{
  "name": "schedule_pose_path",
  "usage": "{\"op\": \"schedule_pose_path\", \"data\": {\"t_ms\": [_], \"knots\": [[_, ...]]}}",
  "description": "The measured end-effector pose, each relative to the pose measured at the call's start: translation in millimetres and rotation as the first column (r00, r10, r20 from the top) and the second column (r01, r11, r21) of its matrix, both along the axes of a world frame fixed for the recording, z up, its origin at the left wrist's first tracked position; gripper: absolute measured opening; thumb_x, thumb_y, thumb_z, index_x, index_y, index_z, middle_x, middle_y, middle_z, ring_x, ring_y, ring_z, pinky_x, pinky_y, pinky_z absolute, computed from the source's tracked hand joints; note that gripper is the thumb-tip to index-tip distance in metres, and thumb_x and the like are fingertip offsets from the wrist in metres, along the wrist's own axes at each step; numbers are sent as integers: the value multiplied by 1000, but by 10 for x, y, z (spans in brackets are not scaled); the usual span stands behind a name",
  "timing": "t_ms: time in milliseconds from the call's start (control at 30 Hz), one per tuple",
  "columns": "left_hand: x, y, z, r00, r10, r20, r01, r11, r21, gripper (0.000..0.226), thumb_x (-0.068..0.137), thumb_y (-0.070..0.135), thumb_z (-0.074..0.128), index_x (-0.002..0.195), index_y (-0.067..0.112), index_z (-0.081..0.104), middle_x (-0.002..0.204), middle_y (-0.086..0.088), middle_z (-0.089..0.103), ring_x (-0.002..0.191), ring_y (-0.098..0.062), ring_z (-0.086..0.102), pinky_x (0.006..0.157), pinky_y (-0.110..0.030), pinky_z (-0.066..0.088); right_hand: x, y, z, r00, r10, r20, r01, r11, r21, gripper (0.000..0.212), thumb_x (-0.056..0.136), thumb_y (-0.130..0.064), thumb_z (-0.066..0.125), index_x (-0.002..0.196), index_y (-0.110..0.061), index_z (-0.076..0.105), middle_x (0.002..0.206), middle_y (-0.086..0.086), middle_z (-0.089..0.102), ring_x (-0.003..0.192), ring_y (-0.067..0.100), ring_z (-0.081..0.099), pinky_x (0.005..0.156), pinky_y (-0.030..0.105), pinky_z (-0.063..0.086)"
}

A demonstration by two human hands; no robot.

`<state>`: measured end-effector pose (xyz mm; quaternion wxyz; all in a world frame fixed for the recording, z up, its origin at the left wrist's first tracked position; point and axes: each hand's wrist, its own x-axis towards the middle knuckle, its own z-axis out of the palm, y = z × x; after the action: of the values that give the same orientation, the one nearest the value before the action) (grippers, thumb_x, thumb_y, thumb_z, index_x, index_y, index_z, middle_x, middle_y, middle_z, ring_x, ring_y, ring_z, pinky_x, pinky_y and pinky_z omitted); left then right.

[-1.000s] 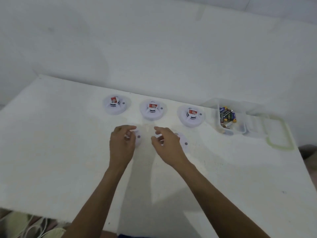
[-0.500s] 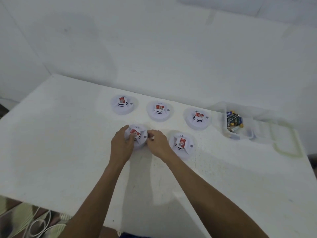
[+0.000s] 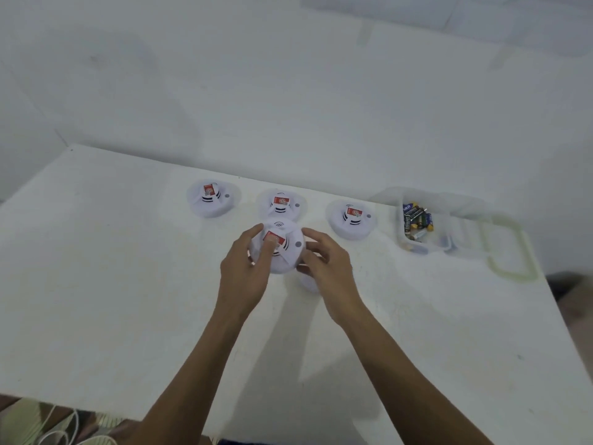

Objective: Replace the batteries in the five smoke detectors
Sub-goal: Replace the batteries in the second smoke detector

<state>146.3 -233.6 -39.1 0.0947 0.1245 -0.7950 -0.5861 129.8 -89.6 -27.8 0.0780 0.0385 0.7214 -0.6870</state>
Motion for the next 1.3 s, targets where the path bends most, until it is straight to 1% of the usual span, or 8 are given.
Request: {"op": "schedule_pose_path", "data": {"t_ms": [167, 267, 333, 433, 567, 733, 1067, 1300], "knots": [[80, 210, 208, 990, -136, 22, 125, 953, 278, 14, 89, 45, 56, 103, 47, 53, 105, 28, 58, 103, -3, 58, 83, -19, 46, 234, 222, 117, 995, -93, -47, 95, 994, 56, 34, 85, -26, 63, 118, -22, 64, 109, -5, 70, 99, 20, 67, 86, 39, 57], [107, 298, 209, 966, -246, 81, 173, 845, 505, 22, 85, 48, 56, 105, 40, 52, 114, 12, 60, 102, -12, 60, 77, -24, 52, 394, 285, 196, 986, -54, -157, 78, 985, 152, 37, 85, -34, 57, 119, -20, 65, 113, -4, 69, 101, 16, 66, 90, 36, 55], [128, 370, 238, 917, -375, 135, 228, 771, 595, 34, 82, 55, 51, 105, 30, 54, 122, -5, 60, 91, -11, 65, 65, -17, 54, 498, 302, 258, 965, -14, -260, 74, 972, 223, 41, 85, -38, 56, 118, -16, 65, 115, -2, 66, 101, 10, 63, 87, 22, 54], [166, 422, 248, 862, -497, 103, 285, 642, 712, 92, 33, 77, 75, 102, 19, 55, 102, -7, 64, 88, -17, 65, 72, -21, 57, 625, 332, 265, 903, 35, -427, 127, 930, 344, 37, 87, -36, 50, 112, -14, 67, 112, -3, 63, 101, 6, 60, 82, 13, 51], [241, 425, 250, 875, -485, -8, 210, 364, 908, 66, 86, 60, 44, 137, 17, 47, 134, -13, 57, 123, -37, 53, 100, -47, 47, 718, 409, 290, 884, 8, -468, 207, 890, 406, 34, 85, -35, 53, 110, -16, 68, 110, -3, 58, 100, 5, 57, 77, 9, 48], [264, 492, 326, 882, -471, -8, 127, 221, 967, 58, 95, 46, 20, 134, 16, 52, 130, -14, 60, 112, -32, 61, 83, -43, 55, 786, 423, 418, 864, 41, -503, 254, 826, 504, 38, 83, -38, 55, 110, -14, 68, 102, -3, 58, 87, 2, 55, 73, 0, 39], [327, 580, 358, 886, -463, -15, 121, 201, 972, 52, 85, 44, 36, 113, 14, 68, 105, -13, 66, 92, -26, 65, 78, -35, 54, 794, 204, 452, 758, 20, -652, 551, 516, 656, 63, 73, -60, 57, 113, -13, 63, 108, 3, 55, 95, 15, 54, 67, 29, 58], [326, 581, 344, 902, -431, 41, 77, 255, 964, 56, 92, 43, 27, 107, 13, 71, 101, -14, 68, 89, -27, 66, 75, -35, 55, 789, 119, 458, 796, 21, -605, 516, 500, 696, 64, 62, -54, 68, 114, -17, 58, 108, 6, 60, 93, 23, 62, 63, 30, 60]]}}
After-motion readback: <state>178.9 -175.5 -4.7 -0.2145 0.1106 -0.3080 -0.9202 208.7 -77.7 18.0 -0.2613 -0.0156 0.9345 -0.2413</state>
